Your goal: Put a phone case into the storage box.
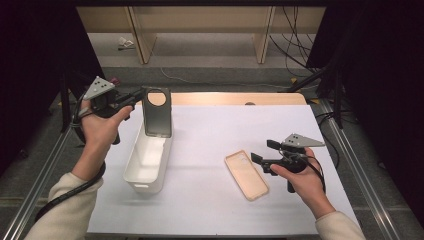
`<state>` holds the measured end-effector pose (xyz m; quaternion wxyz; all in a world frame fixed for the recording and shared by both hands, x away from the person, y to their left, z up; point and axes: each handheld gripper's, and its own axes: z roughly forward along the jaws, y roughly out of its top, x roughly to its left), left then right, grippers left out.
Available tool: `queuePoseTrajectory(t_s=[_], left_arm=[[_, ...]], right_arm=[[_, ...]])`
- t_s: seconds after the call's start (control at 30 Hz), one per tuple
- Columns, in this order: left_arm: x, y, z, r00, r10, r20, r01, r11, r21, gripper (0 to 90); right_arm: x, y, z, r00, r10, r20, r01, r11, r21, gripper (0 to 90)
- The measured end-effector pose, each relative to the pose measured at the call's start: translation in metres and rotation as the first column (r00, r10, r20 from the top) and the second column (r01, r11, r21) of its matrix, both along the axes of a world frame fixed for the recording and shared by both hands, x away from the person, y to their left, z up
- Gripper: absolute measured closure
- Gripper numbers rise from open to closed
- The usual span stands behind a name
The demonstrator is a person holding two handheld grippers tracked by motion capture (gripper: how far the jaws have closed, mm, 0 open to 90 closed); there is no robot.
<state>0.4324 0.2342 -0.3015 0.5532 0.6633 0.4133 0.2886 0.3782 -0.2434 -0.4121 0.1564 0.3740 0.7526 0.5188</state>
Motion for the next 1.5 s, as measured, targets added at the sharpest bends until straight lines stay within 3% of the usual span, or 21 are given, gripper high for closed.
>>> queuePoseTrajectory(t_s=[0.6,1.5], left_arm=[[0.019,0.010,-0.009,0.9999,0.015,0.003,-0.015,0.9994,0.033,85.3],[0.040,0.021,-0.026,0.9990,0.044,-0.007,-0.043,0.9978,0.050,85.3]], right_arm=[[-0.002,-0.004,-0.001,1.0000,-0.009,-0.002,0.009,1.0000,0.000,17.8],[-0.003,-0.006,-0.004,0.9999,-0.010,-0.006,0.010,0.9999,-0.008,17.8]])
